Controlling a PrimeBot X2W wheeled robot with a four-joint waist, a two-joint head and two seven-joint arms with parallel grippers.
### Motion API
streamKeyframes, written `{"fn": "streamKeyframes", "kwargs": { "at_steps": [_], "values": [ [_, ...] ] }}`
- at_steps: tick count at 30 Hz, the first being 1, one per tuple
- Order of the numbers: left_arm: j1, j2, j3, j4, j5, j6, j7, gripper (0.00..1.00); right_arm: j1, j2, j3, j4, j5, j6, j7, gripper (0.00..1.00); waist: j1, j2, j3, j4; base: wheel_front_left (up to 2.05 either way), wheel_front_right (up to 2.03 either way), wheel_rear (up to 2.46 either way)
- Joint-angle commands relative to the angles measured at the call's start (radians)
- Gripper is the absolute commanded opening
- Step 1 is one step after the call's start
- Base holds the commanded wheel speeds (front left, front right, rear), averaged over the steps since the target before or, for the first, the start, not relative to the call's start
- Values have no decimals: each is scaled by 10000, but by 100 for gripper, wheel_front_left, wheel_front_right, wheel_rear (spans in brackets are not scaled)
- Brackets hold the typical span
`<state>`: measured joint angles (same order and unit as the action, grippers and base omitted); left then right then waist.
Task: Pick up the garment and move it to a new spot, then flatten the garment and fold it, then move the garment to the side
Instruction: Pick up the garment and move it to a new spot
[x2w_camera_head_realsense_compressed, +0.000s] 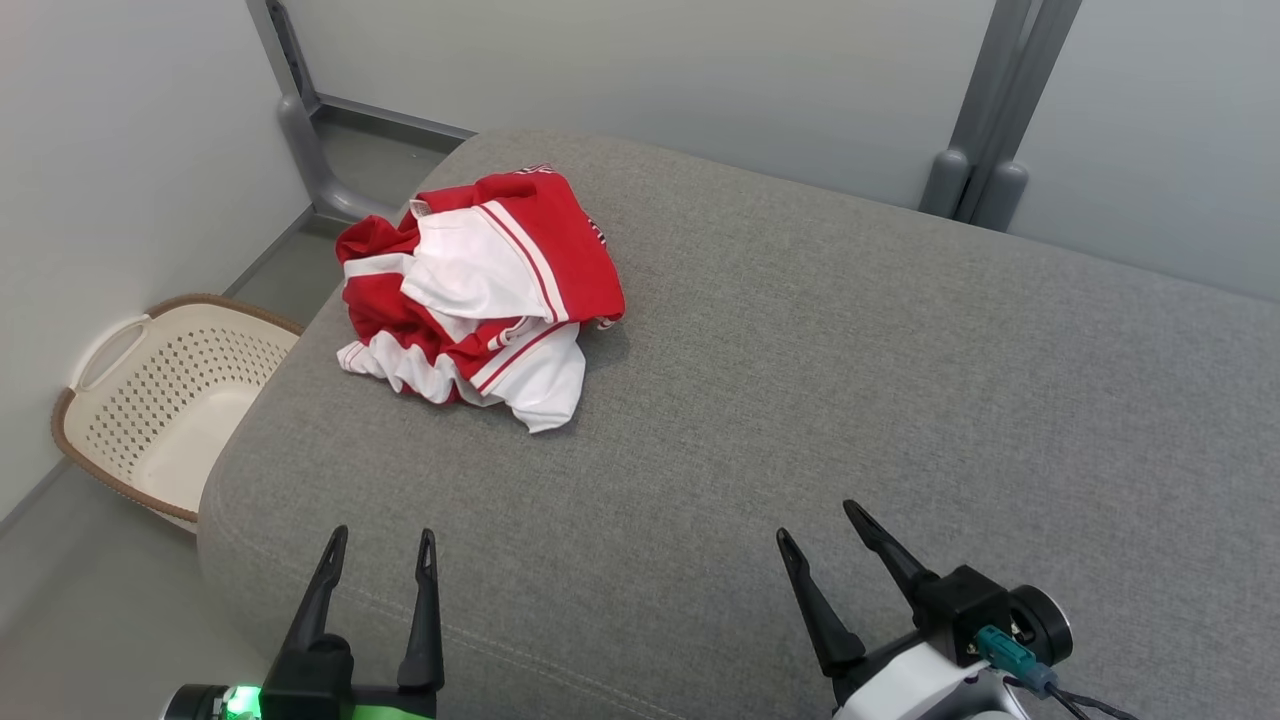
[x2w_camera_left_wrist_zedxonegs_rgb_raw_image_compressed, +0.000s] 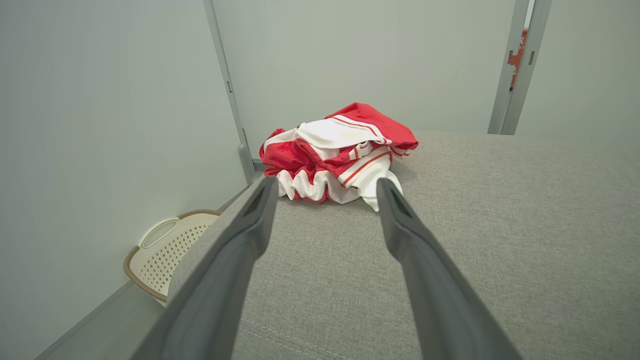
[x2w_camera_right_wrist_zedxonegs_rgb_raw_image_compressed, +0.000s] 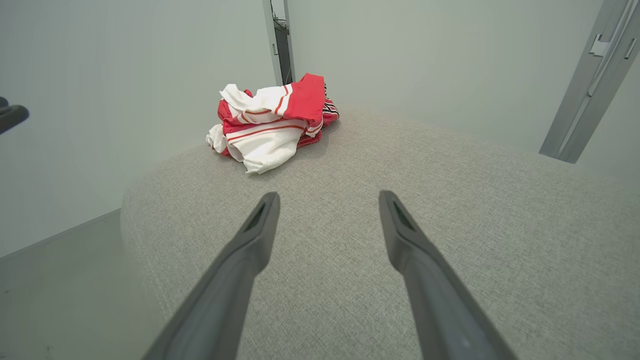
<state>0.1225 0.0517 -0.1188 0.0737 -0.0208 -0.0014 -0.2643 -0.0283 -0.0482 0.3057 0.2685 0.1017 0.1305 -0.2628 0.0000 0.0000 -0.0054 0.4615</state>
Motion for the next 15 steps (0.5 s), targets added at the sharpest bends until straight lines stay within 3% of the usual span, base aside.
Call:
{"fn": "streamKeyframes", "kwargs": {
  "at_steps": [1, 10, 15],
  "values": [
    [64, -7, 30, -54, -106, 46, -3, 100, -147, -40, 12, 16, -112, 5, -31, 100, 0, 0, 64, 3, 0, 0, 0],
    [-1058, -13, -80, -402, -404, 314, -3, 100, -479, -287, -564, -367, -521, 5, -31, 100, 0, 0, 1208, 107, 0, 0, 0],
    [-2640, 153, 56, -43, -154, -112, -2, 100, -701, -750, -916, -835, -705, 5, -31, 100, 0, 0, 2177, 145, 0, 0, 0]
  ]
}}
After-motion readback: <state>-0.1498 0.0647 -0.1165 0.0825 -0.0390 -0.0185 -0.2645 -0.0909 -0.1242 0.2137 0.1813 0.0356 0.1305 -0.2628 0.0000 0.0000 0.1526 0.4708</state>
